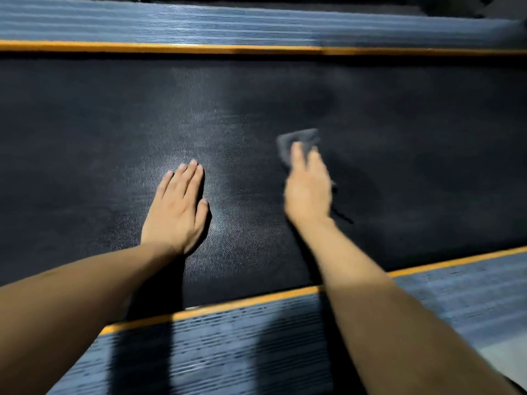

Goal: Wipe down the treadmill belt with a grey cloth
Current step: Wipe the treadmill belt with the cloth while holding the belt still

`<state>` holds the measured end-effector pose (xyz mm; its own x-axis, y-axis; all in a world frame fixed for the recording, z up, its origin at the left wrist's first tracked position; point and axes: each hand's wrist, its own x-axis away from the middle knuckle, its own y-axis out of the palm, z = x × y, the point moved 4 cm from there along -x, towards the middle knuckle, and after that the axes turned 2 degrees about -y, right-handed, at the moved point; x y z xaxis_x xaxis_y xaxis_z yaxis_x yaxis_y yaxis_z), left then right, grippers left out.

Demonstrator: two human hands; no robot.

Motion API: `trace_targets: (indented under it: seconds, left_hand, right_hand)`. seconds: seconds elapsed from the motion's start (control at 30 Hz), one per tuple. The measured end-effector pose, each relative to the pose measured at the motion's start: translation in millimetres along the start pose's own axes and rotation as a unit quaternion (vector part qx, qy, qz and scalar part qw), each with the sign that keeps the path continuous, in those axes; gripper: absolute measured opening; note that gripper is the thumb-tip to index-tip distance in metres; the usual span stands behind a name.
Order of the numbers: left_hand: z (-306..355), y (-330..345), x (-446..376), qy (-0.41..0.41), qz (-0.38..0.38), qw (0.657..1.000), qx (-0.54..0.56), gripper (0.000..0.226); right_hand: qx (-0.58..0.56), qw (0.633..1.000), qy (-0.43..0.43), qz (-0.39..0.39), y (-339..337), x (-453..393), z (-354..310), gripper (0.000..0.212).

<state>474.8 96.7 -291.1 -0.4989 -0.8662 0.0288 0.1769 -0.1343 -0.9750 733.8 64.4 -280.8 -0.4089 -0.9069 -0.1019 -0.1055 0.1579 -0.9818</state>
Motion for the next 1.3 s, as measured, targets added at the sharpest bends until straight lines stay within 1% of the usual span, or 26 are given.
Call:
trace_targets:
  seconds: [0.03, 0.1, 0.17, 0.27, 0.33, 0.4, 0.5, 0.57, 0.63, 0.7, 0.77, 0.8, 0.83, 0.9, 0.97, 1.07, 1.13, 1.2, 1.23, 1.27, 1.3]
  left_hand:
    - [0.4, -0.1, 0.9, 0.000, 0.003, 1.000, 0.001, 0.066]
    - [1.3, -2.6, 1.4, 0.000, 0.003, 1.000, 0.003, 0.066]
    - [3.5, -4.6, 1.2, -0.004, 0.001, 1.000, 0.001, 0.065]
    - [5.8, -7.0, 1.5, -0.011, -0.006, 1.000, -0.005, 0.065]
    - [6.5, -9.0, 4.0, -0.020, -0.008, 0.999, -0.035, 0.065]
    - [10.3, -10.0, 5.4, -0.040, -0.017, 0.995, -0.089, 0.066]
    - [25.8, -15.1, 21.6, -0.112, -0.047, 0.985, -0.123, 0.068]
    - [31.4, -14.8, 38.1, -0.124, -0.092, 0.982, -0.113, 0.073]
    - [23.2, -22.9, 48.6, -0.101, -0.169, 0.976, -0.092, 0.076]
    - [7.2, -35.8, 54.6, -0.098, -0.260, 0.956, -0.092, 0.087]
    - [-2.6, -40.2, 60.1, -0.089, -0.297, 0.946, -0.093, 0.097]
    - [-3.8, -40.0, 62.9, -0.085, -0.300, 0.946, -0.090, 0.099]
    - [-3.8, -38.9, 67.1, -0.083, -0.296, 0.948, -0.086, 0.099]
    - [-3.1, -35.0, 71.7, -0.069, -0.276, 0.955, -0.087, 0.101]
    - [-9.8, -32.7, 75.3, -0.052, -0.246, 0.965, -0.079, 0.107]
    - [-19.1, -28.5, 78.3, -0.035, -0.198, 0.978, -0.048, 0.115]
    - [-22.0, -21.4, 78.6, -0.036, -0.179, 0.982, -0.040, 0.110]
    - [-22.8, -20.5, 78.2, -0.031, -0.173, 0.984, -0.033, 0.107]
    - [-23.1, -21.4, 78.1, -0.032, -0.178, 0.983, -0.033, 0.106]
    - [-22.6, -23.0, 77.9, -0.034, -0.187, 0.981, -0.028, 0.106]
    - [-21.4, -24.1, 76.4, -0.034, -0.192, 0.981, -0.020, 0.105]
  right_hand:
    - [0.018, 0.999, 0.021, -0.016, -7.0, -1.3, 30.3, 0.072]
    - [0.036, 0.998, 0.003, -0.049, -22.9, -6.3, 73.7, 0.068]
    - [0.049, 0.994, -0.035, -0.087, -35.4, -14.3, 91.4, 0.062]
    - [0.083, 0.983, -0.056, -0.154, -38.2, -26.3, 98.0, 0.058]
    - [0.095, 0.980, -0.079, -0.156, -41.7, -31.2, 99.4, 0.057]
    - [0.062, 0.984, -0.081, -0.146, -41.9, -27.6, 107.0, 0.057]
    - [-0.007, 0.988, -0.091, -0.122, -36.8, -15.3, 113.7, 0.057]
    - [-0.060, 0.989, -0.087, -0.101, -29.9, -13.1, 112.9, 0.056]
    - [-0.087, 0.991, -0.079, -0.066, -24.9, -11.2, 111.4, 0.055]
    - [-0.088, 0.993, -0.069, -0.031, -23.4, -10.0, 105.9, 0.053]
    - [-0.097, 0.994, -0.029, -0.028, -22.0, -3.2, 94.1, 0.053]
    - [-0.100, 0.994, -0.016, -0.034, -20.8, 3.2, 80.8, 0.053]
    - [-0.099, 0.994, -0.022, -0.036, -23.4, 12.5, 61.9, 0.054]
    - [-0.101, 0.991, -0.075, -0.039, -23.4, 32.4, 15.8, 0.059]
    - [-0.102, 0.982, -0.139, -0.078, -10.6, 48.5, -38.3, 0.063]
    - [-0.152, 0.975, -0.138, -0.089, 4.5, 55.1, -107.4, 0.067]
    - [-0.143, 0.970, -0.177, -0.082, 9.3, 63.9, -135.7, 0.069]
    - [-0.130, 0.960, -0.228, -0.092, 11.0, 67.7, -140.8, 0.067]
    - [-0.127, 0.960, -0.236, -0.086, 11.1, 66.9, -134.1, 0.065]
    - [-0.121, 0.966, -0.216, -0.075, 9.7, 65.7, -118.4, 0.064]
    - [-0.112, 0.977, -0.172, -0.059, 8.3, 64.9, -95.4, 0.062]
